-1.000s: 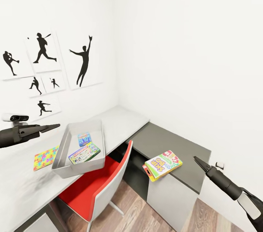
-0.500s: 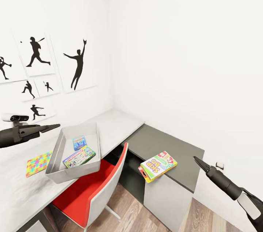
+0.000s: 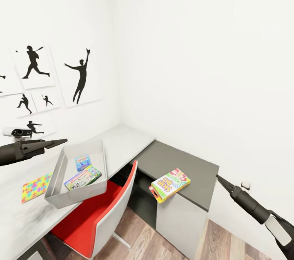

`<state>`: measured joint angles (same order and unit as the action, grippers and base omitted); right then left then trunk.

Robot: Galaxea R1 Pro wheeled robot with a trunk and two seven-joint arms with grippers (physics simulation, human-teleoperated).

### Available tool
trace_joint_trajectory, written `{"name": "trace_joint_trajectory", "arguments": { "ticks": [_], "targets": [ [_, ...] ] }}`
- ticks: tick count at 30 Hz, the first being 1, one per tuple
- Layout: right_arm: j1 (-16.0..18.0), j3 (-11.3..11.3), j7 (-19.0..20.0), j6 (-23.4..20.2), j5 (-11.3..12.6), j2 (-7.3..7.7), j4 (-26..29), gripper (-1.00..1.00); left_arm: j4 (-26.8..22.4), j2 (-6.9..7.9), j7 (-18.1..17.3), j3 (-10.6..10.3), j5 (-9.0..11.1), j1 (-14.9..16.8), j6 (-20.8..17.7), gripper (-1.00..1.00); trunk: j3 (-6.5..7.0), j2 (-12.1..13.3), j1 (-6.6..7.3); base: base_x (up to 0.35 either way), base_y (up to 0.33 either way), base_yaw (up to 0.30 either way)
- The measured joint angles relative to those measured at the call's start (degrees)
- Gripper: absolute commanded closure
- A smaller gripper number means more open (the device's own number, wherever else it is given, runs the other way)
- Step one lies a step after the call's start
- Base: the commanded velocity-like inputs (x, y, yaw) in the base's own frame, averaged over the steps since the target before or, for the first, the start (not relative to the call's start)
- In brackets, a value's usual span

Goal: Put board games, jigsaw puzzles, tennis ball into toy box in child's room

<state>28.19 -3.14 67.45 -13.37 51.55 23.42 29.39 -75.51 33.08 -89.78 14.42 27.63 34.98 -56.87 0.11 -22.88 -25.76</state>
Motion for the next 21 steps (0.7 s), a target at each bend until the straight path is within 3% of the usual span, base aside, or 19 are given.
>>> {"name": "trace_joint_trajectory", "arguments": {
  "ticks": [7,21],
  "targets": [
    [0.01,-0.04,-0.1,0.0,-0.03,-0.42,0.0,-1.0,-0.02,-0.04,0.0,0.0,0.0,-0.01,0.0,-1.0,0.65,0.0,0.0,-0.001,0.0,-0.095],
    [0.01,-0.06,-0.56,0.0,0.02,-0.56,-0.01,-1.0,-0.03,-0.04,0.01,0.01,0.0,-0.01,0.0,-1.0,0.89,0.01,0.0,0.0,0.0,-0.009]
  ]
}}
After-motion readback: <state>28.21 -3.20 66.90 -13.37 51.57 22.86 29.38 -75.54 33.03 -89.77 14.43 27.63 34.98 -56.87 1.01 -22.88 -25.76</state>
